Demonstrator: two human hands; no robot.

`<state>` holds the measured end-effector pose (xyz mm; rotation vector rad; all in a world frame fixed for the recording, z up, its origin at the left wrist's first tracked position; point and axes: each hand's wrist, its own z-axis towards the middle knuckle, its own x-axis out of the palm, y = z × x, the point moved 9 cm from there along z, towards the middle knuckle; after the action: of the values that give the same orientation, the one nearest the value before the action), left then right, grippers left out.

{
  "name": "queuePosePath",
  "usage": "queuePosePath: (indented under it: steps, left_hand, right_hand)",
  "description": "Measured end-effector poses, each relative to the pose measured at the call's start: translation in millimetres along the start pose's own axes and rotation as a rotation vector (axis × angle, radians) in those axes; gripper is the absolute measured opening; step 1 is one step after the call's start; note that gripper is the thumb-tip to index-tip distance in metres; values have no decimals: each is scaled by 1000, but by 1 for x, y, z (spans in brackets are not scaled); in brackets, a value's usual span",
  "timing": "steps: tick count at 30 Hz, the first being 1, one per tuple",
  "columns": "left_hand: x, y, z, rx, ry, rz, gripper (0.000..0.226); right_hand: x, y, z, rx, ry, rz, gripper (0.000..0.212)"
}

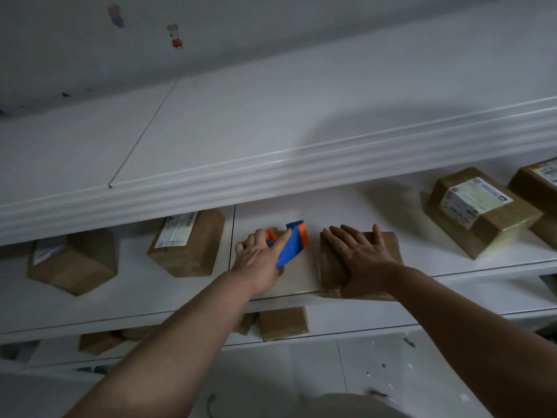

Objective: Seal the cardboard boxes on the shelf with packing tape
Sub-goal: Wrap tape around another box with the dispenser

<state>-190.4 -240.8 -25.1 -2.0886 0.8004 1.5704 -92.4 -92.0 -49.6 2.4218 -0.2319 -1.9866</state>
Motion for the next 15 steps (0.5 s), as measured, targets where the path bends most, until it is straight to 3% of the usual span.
queuePosePath:
  steps: [2,6,8,11,13,15]
  left_hand:
    - [10,4,-3,31,-52,39,82]
    - [32,7,-3,51,-1,33,87]
    - [20,-7,0,80,-35,-18,77]
    - [-16,-43,1,57,-153,-383,54]
    - [-12,-68,0,11,-73,-734,55]
    - [8,-90,1,-19,24,-887,59]
  right_hand:
    - [-1,0,0,-12,25,31,121]
    - [-3,-4,1,-9,5,135,119]
    - [-6,-4,1,-10,-1,148,112]
    - [-14,-11,-6,10,-67,111,105]
    - [-18,-24,-18,95,-181,163,104]
    - [-13,-42,-30,241,-255,314,91]
